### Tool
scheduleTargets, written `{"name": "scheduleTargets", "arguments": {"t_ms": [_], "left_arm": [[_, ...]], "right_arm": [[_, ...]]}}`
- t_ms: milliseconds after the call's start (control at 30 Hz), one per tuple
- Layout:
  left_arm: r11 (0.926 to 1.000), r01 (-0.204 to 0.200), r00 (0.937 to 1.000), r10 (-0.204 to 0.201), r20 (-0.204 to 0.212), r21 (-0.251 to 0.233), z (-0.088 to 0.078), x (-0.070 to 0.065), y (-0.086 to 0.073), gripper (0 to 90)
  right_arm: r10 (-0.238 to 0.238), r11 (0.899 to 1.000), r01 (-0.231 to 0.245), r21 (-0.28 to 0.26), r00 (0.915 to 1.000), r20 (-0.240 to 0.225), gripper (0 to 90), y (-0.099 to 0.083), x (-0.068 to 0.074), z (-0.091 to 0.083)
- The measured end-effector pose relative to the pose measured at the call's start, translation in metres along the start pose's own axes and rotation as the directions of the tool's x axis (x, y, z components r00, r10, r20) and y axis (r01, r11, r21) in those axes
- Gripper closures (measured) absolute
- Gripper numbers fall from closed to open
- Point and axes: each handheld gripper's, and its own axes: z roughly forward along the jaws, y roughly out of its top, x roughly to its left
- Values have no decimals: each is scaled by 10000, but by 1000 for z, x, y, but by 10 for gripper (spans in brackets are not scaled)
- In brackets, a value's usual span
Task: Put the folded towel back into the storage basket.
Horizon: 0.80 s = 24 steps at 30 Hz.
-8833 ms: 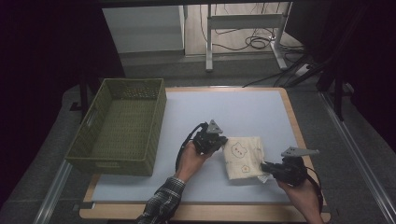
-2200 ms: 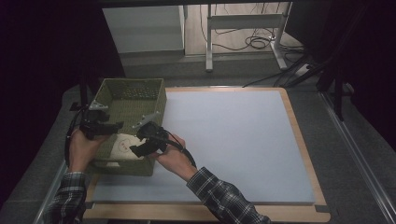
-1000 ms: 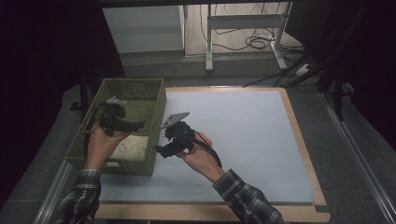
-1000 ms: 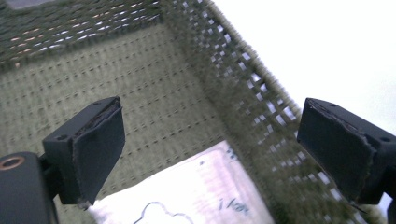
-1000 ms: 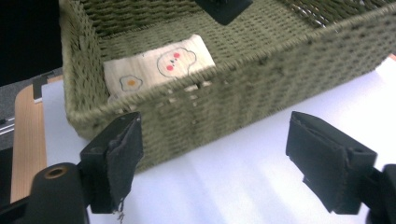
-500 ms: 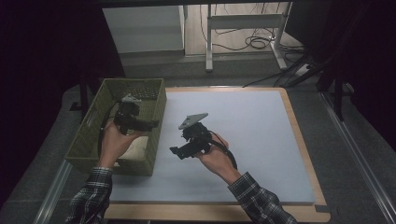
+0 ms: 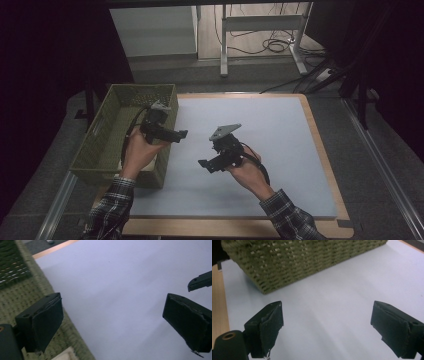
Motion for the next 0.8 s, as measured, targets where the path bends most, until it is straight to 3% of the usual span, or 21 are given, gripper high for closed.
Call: {"name": "scheduleTargets", "arguments": {"t_ms": [600,800], "left_arm": [[9981,-609,9963,603,621,91,34,-45,17,34],[9965,-830,9929,832,846,-53,44,-62,16,34]], "right_arm": [[321,9995,-324,34,9978,585,97,-42,-25,-38],[351,9992,-367,134,9939,1042,97,-61,-32,-52]]}}
